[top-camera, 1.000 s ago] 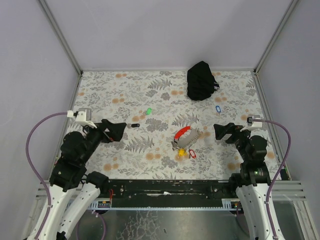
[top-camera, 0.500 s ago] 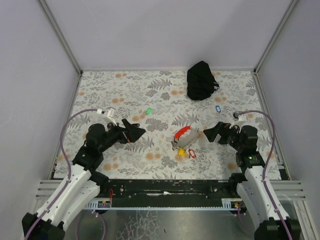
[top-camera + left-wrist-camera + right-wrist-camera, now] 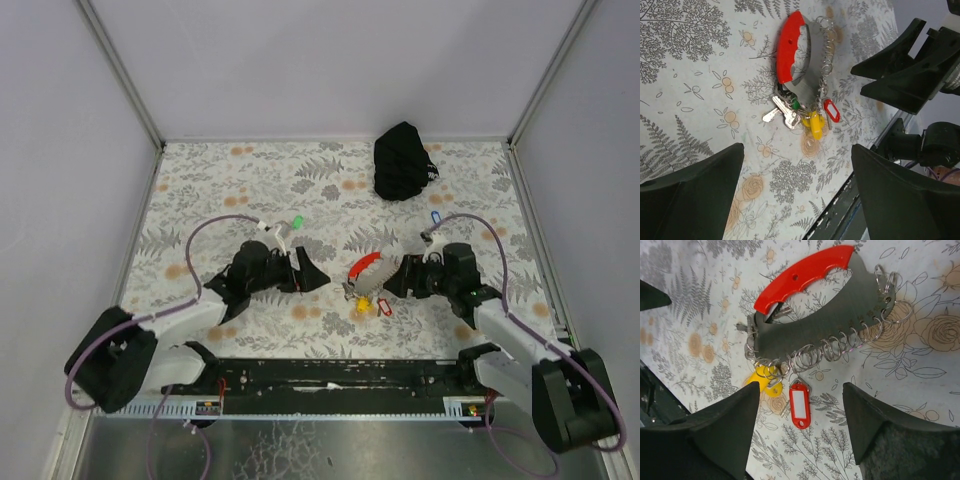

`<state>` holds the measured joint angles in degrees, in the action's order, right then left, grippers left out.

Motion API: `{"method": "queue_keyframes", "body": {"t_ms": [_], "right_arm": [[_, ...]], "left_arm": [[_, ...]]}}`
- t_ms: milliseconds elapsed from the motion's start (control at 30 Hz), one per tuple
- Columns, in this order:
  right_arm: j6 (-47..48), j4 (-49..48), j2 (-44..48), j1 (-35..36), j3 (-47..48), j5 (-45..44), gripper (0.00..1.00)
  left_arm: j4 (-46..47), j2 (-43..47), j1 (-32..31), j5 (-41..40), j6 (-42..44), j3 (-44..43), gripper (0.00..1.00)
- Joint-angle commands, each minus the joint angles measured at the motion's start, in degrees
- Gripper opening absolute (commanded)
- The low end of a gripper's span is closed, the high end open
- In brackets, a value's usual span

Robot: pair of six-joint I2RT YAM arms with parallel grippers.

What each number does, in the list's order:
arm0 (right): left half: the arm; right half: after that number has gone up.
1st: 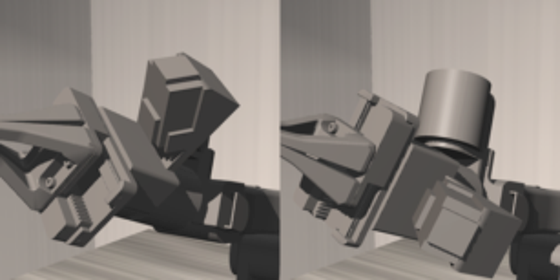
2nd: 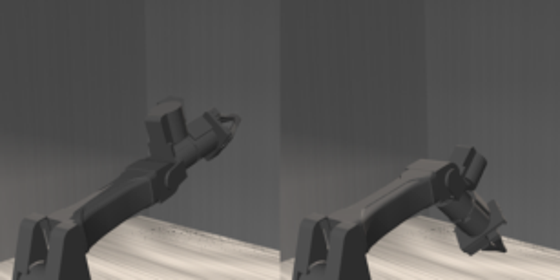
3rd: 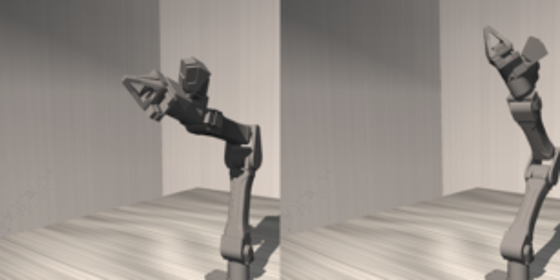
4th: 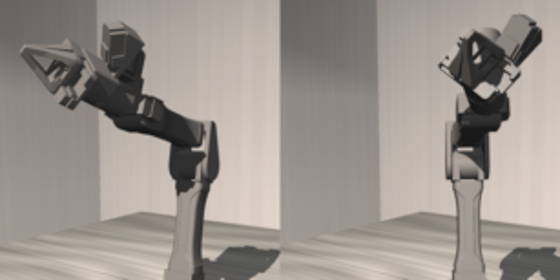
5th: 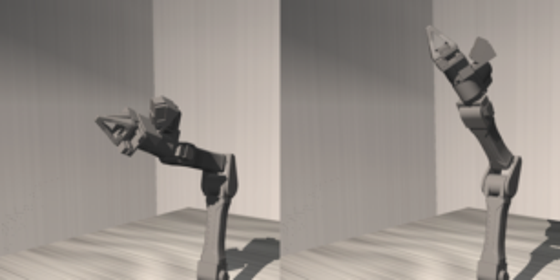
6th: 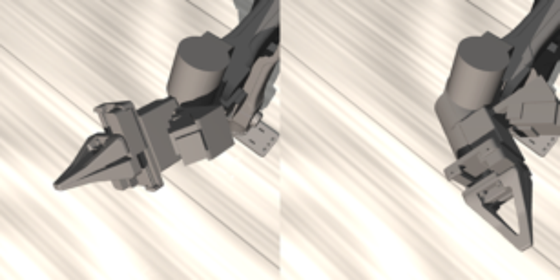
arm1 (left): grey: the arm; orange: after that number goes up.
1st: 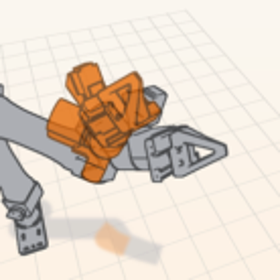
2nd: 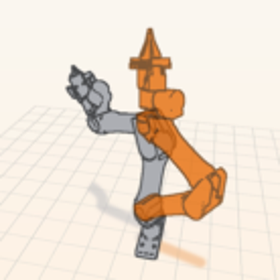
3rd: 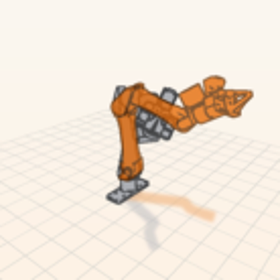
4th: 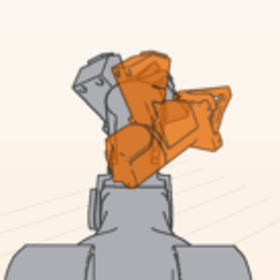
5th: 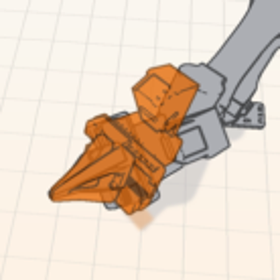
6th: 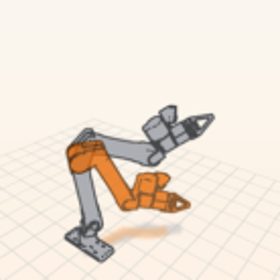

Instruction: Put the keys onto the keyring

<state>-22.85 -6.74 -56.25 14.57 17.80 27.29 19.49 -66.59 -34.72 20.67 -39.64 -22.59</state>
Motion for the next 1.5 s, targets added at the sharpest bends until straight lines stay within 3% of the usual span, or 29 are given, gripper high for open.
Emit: {"method": "queue_keyframes", "body": {"t_ms": [0, 200, 667, 1200, 1367, 1467], "right_arm": [[2.3, -2.17, -4.03, 2.5, 3.49, -3.8, 0.72], [2.15, -4.65, -7.0, 3.74, 3.34, -3.09, 0.67], [0.76, -10.73, -15.63, 5.09, 3.8, -5.11, 0.66], [-1.7, -18.47, -27.05, 6.22, 6.57, -0.46, 0.62], [-1.63, -18.83, -28.64, 7.0, 7.37, -0.24, 0.61], [-1.54, -19.05, -28.83, 7.38, 7.42, -0.09, 0.61]], "left_arm": [[10.43, -7.21, -0.84, 0.84, 0.84, -4.14, 0.84], [16.09, -19.26, -0.96, 4.49, -1.24, -8.68, 0.7], [16.57, -38.93, -1.1, 8.23, -3.2, -20.74, 0.68], [15.67, -48.52, -0.97, 13.23, -3.73, -25.83, 0.66], [21.36, -47.84, -0.35, 15.85, -7.09, -23.0, 0.62], [30.65, -47.21, 1.12, 18.52, -12.7, -19.65, 0.59]]}}
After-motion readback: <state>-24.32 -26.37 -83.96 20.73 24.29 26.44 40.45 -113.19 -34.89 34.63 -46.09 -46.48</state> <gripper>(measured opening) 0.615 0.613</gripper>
